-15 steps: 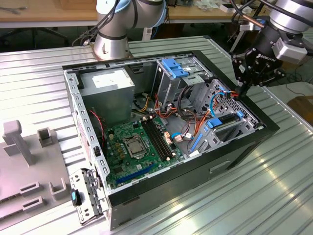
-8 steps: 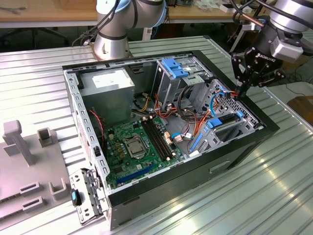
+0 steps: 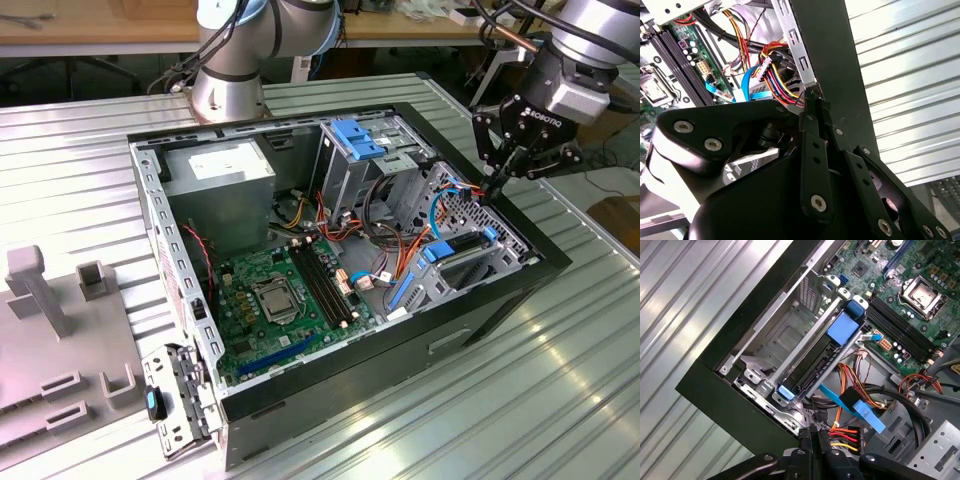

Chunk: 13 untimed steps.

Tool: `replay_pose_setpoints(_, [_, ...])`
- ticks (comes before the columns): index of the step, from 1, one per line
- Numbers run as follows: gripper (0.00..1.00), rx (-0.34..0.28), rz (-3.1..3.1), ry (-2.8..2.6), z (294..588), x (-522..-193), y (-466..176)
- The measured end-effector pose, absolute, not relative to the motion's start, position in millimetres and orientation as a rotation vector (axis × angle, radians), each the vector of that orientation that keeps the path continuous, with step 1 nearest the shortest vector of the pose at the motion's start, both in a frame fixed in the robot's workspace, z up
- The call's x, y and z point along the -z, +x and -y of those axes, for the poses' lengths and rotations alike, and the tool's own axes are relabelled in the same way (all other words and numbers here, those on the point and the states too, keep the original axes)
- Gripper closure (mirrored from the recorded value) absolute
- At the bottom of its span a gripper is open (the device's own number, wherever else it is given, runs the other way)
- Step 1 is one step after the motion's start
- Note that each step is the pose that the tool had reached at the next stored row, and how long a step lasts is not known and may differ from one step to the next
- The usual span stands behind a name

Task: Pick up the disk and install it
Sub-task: 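Insert the first disk wire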

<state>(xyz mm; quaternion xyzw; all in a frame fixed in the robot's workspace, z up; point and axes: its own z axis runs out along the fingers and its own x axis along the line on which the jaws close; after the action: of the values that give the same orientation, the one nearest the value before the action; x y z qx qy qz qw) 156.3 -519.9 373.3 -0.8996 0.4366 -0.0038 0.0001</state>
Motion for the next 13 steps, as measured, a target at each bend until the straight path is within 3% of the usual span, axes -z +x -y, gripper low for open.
replay_pose_setpoints(13, [0.84, -0.011, -1.590, -2.717, 520.0, -373.3, 156.3])
